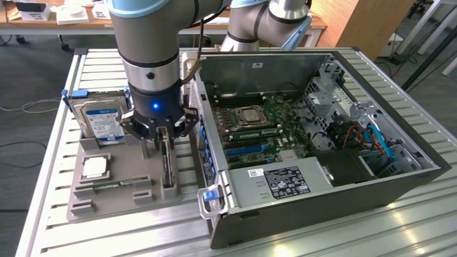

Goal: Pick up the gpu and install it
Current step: 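Pick up the gpu and move the gpu toward the slot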

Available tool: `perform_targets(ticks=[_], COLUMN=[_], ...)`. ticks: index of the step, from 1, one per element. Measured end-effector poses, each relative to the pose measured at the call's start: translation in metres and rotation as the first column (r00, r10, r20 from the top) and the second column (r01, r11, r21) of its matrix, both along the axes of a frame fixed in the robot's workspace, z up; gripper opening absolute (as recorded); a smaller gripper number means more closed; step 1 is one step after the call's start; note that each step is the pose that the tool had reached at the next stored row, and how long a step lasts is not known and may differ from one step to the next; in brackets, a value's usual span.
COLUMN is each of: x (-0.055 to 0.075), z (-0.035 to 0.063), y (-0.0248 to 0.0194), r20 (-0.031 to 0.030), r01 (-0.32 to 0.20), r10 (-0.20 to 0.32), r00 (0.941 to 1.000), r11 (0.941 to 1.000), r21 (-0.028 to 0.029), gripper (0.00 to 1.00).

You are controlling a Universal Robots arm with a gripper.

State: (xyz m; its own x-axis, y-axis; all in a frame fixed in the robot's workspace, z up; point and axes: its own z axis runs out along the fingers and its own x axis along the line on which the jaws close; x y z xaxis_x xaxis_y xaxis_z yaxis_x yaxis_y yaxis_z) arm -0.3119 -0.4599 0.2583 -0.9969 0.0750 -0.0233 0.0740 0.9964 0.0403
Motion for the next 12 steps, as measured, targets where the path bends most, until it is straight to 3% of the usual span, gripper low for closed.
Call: perform_targets(ticks=[12], x=[0.0003], z=[-0.0064], y=[0.0000], r20=[0.0001], r01=[0.000], r10=[0.000], r00=[1.0000], r11=[1.0000], r21=[0.0001], gripper=[0.36])
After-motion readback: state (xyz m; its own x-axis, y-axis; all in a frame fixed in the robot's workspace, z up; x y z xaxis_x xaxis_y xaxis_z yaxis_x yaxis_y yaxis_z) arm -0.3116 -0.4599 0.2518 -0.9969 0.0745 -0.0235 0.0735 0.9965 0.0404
